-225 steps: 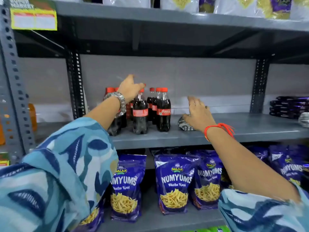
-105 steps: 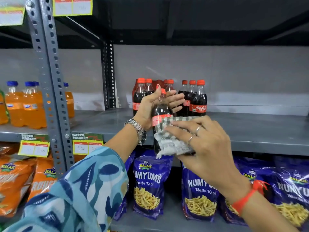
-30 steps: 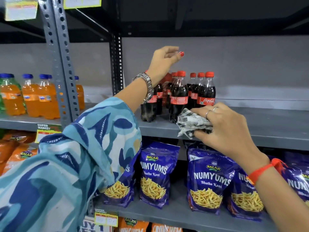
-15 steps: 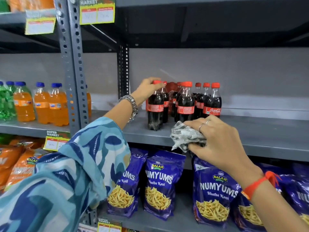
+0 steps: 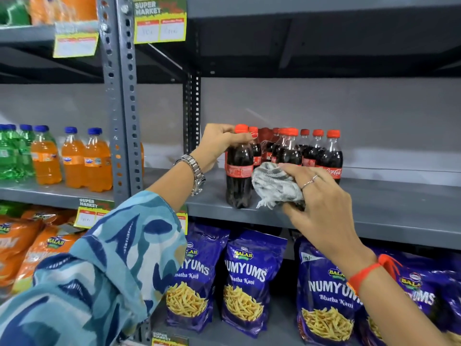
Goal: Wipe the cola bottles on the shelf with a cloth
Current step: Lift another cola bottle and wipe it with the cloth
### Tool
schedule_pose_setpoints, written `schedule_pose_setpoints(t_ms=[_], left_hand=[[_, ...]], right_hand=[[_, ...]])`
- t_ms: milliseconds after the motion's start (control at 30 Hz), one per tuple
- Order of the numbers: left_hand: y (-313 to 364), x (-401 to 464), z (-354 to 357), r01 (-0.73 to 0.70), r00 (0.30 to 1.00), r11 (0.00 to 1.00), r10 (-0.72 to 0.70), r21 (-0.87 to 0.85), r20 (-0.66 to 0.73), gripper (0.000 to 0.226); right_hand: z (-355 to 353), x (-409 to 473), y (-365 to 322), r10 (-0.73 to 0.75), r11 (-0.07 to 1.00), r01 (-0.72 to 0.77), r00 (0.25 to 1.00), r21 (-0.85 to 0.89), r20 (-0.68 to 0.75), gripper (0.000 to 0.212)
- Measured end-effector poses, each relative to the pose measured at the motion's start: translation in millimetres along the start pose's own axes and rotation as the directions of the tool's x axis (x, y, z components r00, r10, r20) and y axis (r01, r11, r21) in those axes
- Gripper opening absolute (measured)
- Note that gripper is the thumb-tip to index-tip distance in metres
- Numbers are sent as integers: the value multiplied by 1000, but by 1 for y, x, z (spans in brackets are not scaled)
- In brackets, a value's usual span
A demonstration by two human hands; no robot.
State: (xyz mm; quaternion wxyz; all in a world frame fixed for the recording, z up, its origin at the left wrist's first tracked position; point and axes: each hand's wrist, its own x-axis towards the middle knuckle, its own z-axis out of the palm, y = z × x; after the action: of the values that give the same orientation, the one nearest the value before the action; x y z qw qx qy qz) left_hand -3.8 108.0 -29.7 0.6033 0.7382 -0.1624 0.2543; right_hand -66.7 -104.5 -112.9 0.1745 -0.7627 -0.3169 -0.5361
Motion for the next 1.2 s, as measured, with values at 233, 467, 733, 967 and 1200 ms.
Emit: schedule_pose_setpoints(t_ms=[233, 467, 733, 967, 1200], left_hand=[[7, -14, 6, 151, 988, 946, -137, -287, 70, 36], [17, -25, 6, 206, 979, 897, -191, -391, 77, 49], [14, -28, -15, 203, 977, 898, -213, -390, 17, 29], [12, -43, -4, 125, 988, 873, -68, -471, 136, 31], [2, -43, -6, 22, 997, 844, 22, -536, 76, 40]], right_hand=[[16, 8, -14, -154, 988, 152, 986, -27, -62, 64], [41, 3, -31, -268, 951, 255, 962, -176, -55, 42], [32, -55, -38, -393, 913, 407, 886, -8, 247, 62], [9, 13, -36, -97, 978, 109, 993, 180, -73, 63], [14, -58, -49, -316, 947, 289, 917, 141, 245, 54]])
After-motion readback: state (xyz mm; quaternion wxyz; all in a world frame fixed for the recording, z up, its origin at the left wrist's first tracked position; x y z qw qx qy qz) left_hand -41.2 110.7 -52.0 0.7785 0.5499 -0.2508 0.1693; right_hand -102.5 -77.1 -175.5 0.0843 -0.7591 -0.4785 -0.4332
